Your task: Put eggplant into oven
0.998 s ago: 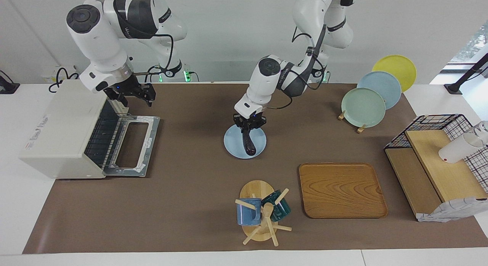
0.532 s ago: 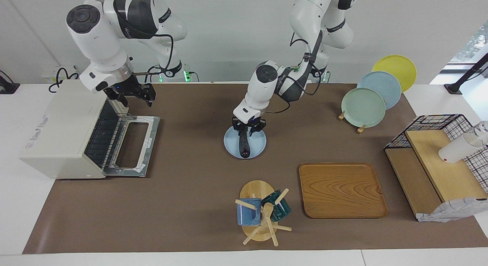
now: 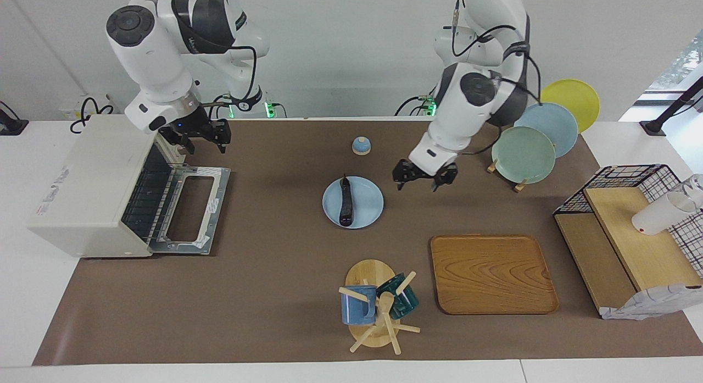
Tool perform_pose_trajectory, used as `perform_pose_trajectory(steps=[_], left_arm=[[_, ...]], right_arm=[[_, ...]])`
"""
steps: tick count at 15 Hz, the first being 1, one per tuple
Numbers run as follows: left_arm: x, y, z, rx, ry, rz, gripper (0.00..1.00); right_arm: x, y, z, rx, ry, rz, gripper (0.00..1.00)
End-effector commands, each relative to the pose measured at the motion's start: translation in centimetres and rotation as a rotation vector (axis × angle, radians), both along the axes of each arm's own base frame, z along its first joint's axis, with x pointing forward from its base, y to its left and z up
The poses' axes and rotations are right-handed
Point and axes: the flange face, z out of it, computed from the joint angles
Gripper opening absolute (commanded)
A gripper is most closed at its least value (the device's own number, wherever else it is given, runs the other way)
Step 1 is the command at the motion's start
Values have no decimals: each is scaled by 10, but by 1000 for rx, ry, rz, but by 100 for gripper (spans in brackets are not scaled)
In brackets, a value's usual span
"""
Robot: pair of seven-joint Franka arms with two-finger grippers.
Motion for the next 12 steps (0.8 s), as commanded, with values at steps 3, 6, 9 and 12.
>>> perform_pose_trajectory(steps=[3, 6, 9, 12], left_arm=[[15, 111, 38, 39, -3, -42, 100], [-5, 133, 76, 79, 2, -41, 100], [-21, 139, 114, 139, 30, -55, 100], [-36, 142, 131, 169, 49, -60, 100]], right_arm=[[-9, 180, -17, 50, -121, 139, 69], [3, 300, -59, 83, -175, 129, 56], [-17, 390, -131, 78, -180, 147, 56], [-25, 405, -166, 41, -241, 207, 56]])
